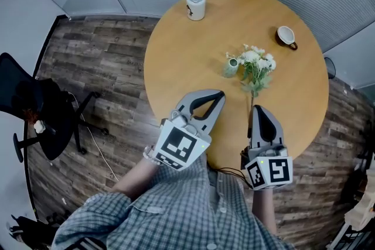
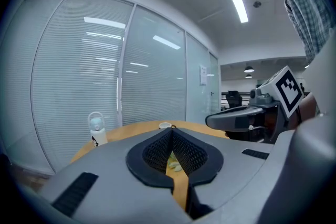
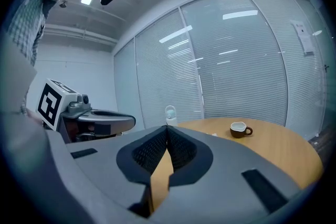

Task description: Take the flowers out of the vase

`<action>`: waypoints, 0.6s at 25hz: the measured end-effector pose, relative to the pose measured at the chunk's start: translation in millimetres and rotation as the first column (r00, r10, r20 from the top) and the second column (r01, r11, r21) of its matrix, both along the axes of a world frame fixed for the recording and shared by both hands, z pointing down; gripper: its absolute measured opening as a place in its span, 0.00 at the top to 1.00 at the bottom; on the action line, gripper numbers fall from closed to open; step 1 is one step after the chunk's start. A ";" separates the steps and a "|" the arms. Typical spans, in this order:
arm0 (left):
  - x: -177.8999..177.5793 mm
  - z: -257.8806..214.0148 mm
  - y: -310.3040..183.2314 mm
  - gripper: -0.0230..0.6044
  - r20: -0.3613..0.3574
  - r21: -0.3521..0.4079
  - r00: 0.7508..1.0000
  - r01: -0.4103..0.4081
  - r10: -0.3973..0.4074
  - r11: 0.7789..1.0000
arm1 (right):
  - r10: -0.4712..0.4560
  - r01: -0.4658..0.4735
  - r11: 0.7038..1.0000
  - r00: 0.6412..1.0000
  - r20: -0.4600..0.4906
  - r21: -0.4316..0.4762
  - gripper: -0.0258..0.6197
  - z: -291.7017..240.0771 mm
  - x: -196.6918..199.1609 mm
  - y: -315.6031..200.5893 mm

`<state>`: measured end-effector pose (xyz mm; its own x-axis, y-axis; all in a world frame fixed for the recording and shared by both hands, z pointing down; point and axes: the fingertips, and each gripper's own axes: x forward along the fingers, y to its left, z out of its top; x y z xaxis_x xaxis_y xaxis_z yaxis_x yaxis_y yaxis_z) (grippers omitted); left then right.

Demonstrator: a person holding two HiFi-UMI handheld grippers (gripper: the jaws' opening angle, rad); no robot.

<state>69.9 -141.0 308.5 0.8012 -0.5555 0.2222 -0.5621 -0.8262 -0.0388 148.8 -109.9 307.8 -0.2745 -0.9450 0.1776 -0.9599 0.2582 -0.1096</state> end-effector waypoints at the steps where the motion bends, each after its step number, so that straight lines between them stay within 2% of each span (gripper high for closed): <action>1: 0.6 0.1 0.1 0.95 -0.002 -0.001 1.000 0.000 0.000 1.000 | 0.002 -0.002 1.000 1.000 -0.003 0.002 0.95 -0.5 0.9 0.1; 15: 4.5 -2.7 4.4 0.95 -0.007 0.016 1.000 -0.020 0.020 1.000 | -0.017 0.017 1.000 1.000 0.017 0.001 0.95 -1.1 -0.6 4.7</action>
<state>74.4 -136.6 305.7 0.8138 -0.5427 0.2081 -0.5457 -0.8366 -0.0480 148.2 -105.2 306.7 -0.2934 -0.9404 0.1722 -0.9534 0.2744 -0.1255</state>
